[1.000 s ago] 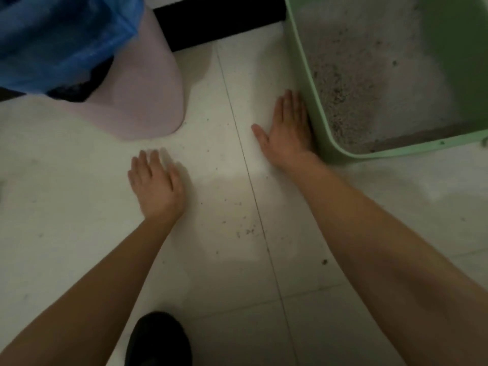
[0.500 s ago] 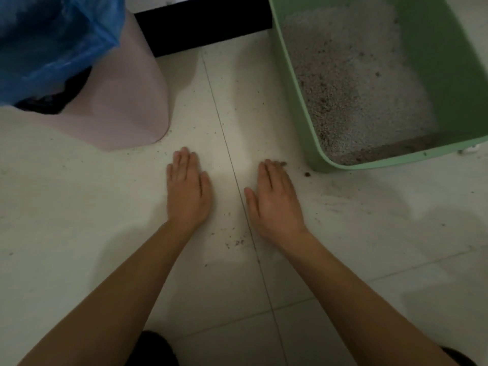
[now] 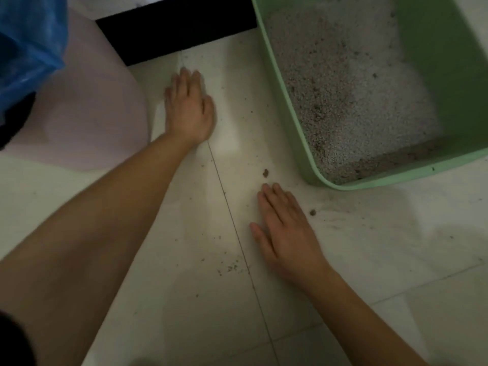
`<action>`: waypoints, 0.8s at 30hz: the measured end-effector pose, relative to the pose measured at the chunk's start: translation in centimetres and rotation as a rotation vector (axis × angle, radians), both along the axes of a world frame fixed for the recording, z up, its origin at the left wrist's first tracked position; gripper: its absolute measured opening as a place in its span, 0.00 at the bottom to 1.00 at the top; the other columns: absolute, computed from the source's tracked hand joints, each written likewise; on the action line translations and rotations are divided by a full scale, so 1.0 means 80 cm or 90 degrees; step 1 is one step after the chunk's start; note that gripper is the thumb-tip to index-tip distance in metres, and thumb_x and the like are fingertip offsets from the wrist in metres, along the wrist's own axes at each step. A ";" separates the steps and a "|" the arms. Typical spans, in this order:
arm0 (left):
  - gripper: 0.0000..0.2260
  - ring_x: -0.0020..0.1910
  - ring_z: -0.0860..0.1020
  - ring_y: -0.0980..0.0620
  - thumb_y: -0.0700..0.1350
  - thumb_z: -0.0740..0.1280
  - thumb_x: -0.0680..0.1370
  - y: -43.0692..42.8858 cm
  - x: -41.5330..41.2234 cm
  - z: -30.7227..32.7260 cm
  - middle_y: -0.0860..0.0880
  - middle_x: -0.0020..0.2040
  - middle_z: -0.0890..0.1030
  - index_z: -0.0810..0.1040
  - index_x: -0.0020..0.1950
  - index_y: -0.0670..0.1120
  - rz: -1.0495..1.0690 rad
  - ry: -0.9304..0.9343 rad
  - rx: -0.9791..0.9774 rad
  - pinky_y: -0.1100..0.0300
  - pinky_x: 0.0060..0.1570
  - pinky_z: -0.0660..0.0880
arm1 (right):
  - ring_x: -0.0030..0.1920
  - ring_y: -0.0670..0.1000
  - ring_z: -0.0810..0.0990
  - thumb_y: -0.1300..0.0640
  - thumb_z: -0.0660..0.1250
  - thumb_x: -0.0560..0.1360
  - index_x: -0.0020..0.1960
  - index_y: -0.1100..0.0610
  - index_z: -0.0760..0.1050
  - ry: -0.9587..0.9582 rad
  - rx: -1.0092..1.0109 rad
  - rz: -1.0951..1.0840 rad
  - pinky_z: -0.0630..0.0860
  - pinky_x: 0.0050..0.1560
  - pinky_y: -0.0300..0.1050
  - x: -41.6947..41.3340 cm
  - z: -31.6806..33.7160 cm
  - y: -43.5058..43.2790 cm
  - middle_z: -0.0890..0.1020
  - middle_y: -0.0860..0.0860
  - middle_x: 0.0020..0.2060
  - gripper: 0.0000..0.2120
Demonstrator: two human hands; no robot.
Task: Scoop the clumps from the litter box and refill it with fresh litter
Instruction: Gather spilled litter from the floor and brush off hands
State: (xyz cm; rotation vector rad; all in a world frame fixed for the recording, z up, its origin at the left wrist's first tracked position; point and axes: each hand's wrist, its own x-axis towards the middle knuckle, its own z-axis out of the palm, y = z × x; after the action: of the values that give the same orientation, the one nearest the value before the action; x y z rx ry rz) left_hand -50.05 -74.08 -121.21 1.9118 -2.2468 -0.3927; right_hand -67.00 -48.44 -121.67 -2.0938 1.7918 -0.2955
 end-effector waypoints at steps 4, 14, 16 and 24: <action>0.27 0.79 0.45 0.44 0.53 0.48 0.83 -0.062 -0.019 -0.003 0.43 0.81 0.47 0.50 0.81 0.46 -0.025 -0.048 0.059 0.44 0.76 0.41 | 0.79 0.54 0.53 0.47 0.56 0.82 0.77 0.62 0.61 -0.019 -0.043 -0.038 0.53 0.78 0.55 -0.011 0.003 -0.012 0.61 0.57 0.77 0.29; 0.25 0.79 0.49 0.50 0.51 0.46 0.83 0.016 0.006 -0.008 0.46 0.80 0.53 0.56 0.80 0.44 -0.224 0.046 0.083 0.56 0.76 0.41 | 0.79 0.52 0.37 0.38 0.48 0.81 0.80 0.60 0.43 0.013 0.079 -0.084 0.41 0.78 0.52 -0.002 -0.007 -0.127 0.43 0.55 0.80 0.37; 0.26 0.79 0.50 0.51 0.52 0.45 0.83 0.053 0.012 -0.009 0.47 0.80 0.56 0.58 0.79 0.44 -0.244 0.065 0.089 0.56 0.76 0.42 | 0.79 0.53 0.38 0.36 0.45 0.81 0.80 0.61 0.43 0.066 0.088 -0.037 0.41 0.78 0.53 0.000 -0.008 -0.119 0.43 0.56 0.80 0.38; 0.23 0.77 0.61 0.50 0.49 0.52 0.83 0.225 0.065 0.009 0.44 0.76 0.66 0.66 0.75 0.39 -0.337 0.129 0.084 0.52 0.76 0.57 | 0.79 0.55 0.52 0.44 0.50 0.83 0.78 0.62 0.59 0.037 0.023 0.234 0.57 0.76 0.55 0.001 -0.003 0.007 0.58 0.58 0.78 0.30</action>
State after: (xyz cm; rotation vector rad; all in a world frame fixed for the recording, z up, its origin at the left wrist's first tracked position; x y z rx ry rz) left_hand -44.82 -56.07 -120.46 1.2246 -2.6084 -0.7791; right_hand -66.93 -47.87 -121.91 -2.3695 1.3898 -0.1031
